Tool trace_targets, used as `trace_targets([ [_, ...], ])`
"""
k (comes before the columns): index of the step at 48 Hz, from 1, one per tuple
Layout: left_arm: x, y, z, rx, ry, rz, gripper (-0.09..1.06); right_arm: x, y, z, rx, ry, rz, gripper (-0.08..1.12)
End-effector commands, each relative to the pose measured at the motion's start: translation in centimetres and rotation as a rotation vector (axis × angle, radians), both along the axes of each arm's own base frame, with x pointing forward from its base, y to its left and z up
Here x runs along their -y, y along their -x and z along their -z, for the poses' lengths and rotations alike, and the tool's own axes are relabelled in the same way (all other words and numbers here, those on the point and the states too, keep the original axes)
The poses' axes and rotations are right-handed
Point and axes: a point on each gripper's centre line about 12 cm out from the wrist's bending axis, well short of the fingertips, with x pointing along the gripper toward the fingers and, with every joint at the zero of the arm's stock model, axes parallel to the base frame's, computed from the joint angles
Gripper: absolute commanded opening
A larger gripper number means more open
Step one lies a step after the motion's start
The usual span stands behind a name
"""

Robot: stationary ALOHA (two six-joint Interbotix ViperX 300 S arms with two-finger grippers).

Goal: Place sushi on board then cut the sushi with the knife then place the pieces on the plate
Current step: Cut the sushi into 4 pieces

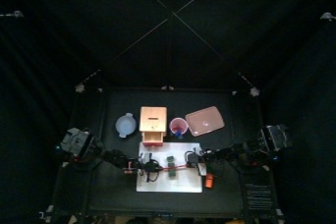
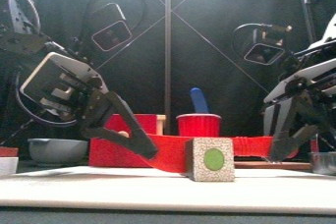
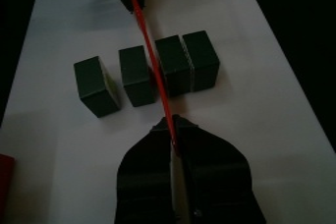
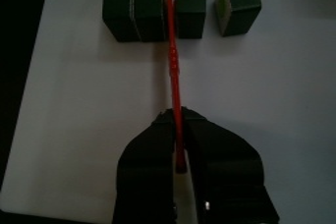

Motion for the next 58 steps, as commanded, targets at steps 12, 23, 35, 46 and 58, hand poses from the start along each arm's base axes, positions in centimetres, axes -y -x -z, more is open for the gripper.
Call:
trace_targets([
  [12,0.5,-0.8,-2.5,0.075,0.015,0.010,0.32,0.0,-0.7,-2.4,0.081,0.002,-0.009,0.25],
  [23,0.6,-0.8,-6.1,0.168,0.025,0.032,0.32,0.1,-0.2,-5.6,0.154,0.023,-0.027,0.25],
  [35,1.5,-1.1,-6.7,0.186,0.033,0.051,0.32,-0.7,0.5,-6.8,0.168,0.017,-0.046,0.25],
  [46,2.4,-1.5,-5.5,0.161,0.032,0.064,0.32,-2.2,0.9,-6.0,0.140,0.011,-0.096,0.25],
  [58,2.7,-1.6,-4.8,0.142,0.037,0.057,0.32,-2.5,0.9,-5.0,0.104,0.004,-0.093,0.25],
])
